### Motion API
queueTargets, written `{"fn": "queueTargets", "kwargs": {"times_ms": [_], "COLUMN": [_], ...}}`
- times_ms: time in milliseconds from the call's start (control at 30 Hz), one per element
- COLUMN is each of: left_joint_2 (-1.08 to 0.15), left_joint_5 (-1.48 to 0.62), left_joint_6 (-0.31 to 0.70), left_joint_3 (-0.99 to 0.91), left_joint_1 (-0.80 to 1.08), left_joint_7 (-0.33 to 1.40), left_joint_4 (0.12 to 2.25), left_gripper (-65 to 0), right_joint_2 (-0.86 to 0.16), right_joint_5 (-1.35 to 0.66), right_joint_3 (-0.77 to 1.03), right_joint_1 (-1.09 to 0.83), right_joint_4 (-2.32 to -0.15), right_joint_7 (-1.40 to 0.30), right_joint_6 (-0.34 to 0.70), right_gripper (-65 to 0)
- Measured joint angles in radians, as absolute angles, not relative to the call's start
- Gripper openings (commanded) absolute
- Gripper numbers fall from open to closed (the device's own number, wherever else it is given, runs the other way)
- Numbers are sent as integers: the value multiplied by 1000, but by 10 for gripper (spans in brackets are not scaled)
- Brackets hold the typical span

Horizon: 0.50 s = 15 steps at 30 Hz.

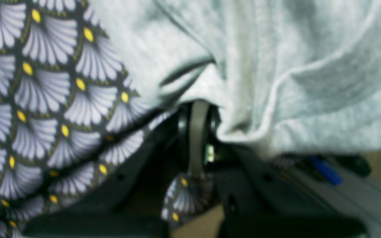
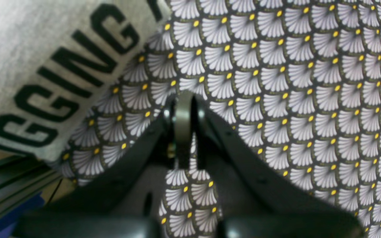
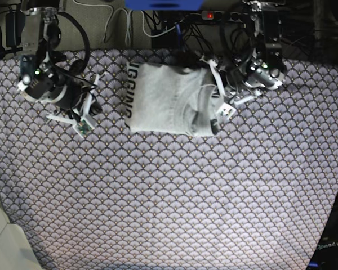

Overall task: Fold the T-shirt properly
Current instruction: 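Grasp the folded bundle with both grippers and rotate it upright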

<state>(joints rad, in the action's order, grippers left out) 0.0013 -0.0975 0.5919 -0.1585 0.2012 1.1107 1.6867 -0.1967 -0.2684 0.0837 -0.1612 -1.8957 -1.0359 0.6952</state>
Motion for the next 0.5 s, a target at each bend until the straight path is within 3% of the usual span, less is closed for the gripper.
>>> {"fn": "queueTargets", "kwargs": {"times_ms": [300, 500], "left_joint_2": [84, 142], "left_joint_5": [-89, -88], "left_joint_6": [592, 587], "left_joint_3": [-226, -346], "left_joint_1": [25, -173], "left_joint_7": [1053, 931], "left_joint_4": [1501, 1240], "left_gripper": [-646, -646], "right_joint_2": [-197, -200], "right_joint_5": [-268, -267], "right_joint_3": [83, 82], "right_joint_1": [-151, -147], "right_joint_4": [-1805, -1802], "right_joint_7": [-1032, -1032], "right_joint_6": [695, 696], "right_gripper": [-650, -650]}}
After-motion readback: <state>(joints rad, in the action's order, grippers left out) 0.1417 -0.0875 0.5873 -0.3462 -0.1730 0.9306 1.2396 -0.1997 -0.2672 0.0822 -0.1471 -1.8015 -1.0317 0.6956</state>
